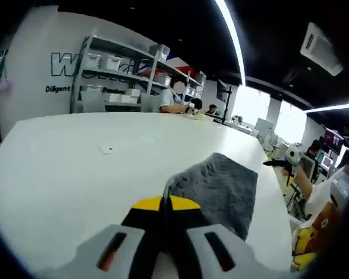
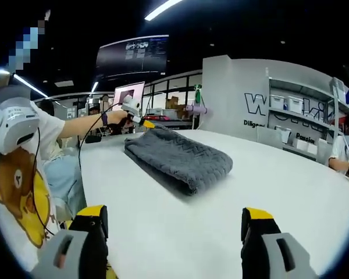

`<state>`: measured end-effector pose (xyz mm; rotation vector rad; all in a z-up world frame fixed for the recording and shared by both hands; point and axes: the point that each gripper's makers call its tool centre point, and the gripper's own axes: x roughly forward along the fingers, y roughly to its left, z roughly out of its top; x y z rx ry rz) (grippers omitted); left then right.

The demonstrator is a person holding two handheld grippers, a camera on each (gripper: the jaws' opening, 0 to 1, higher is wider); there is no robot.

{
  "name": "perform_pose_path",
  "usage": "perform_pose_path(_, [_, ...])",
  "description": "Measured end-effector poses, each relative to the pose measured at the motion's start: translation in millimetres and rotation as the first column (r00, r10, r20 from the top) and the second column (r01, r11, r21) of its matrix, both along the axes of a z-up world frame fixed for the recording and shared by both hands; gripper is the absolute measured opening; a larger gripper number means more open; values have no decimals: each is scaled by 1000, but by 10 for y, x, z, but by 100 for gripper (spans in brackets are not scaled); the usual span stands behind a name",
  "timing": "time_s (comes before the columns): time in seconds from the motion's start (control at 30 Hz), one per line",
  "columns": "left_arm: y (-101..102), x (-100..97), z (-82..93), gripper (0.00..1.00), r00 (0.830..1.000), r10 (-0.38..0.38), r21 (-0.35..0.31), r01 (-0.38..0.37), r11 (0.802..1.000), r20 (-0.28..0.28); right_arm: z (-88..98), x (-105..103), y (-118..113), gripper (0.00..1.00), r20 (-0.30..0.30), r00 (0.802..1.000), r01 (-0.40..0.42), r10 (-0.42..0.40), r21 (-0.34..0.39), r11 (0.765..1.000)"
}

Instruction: Fold the towel on the table until its edges align and the towel forms a compact rectangular stack.

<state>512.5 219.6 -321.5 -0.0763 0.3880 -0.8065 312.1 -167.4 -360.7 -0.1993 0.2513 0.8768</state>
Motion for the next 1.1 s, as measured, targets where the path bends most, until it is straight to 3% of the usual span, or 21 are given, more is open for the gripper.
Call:
perform_pose_path(0.03, [0, 0, 0, 4, 1000, 0, 0, 0, 1000, 0, -1, 1, 1, 100, 0, 1000, -2, 2, -2, 1000])
perform_pose_path(0.07, [132, 98, -200, 4, 998, 50, 107, -45, 993, -45, -1, 2, 14, 100, -1, 1000, -6, 6, 1, 1000])
perform_pose_path(0.1, [144, 107, -271, 4, 997, 56, 137, -48, 989, -54, -3, 2, 17, 100, 0, 1000, -7, 7, 0, 1000])
perform_pose_path(0.43, [112, 251, -691, 5, 989, 95, 196, -72, 978, -111, -11, 4, -9, 100, -4, 1000, -2, 2, 1, 1000])
perform_pose_path(0.9, [152, 258, -672, 6, 989, 105, 168, -87, 982, -106, -40, 5, 13, 100, -10, 1000, -3, 3, 0, 1000])
perform_pose_path(1.1, [158, 227, -585, 25, 990, 118, 143, -107, 984, -73, -29, 0, 25, 100, -7, 1000, -4, 4, 4, 1000])
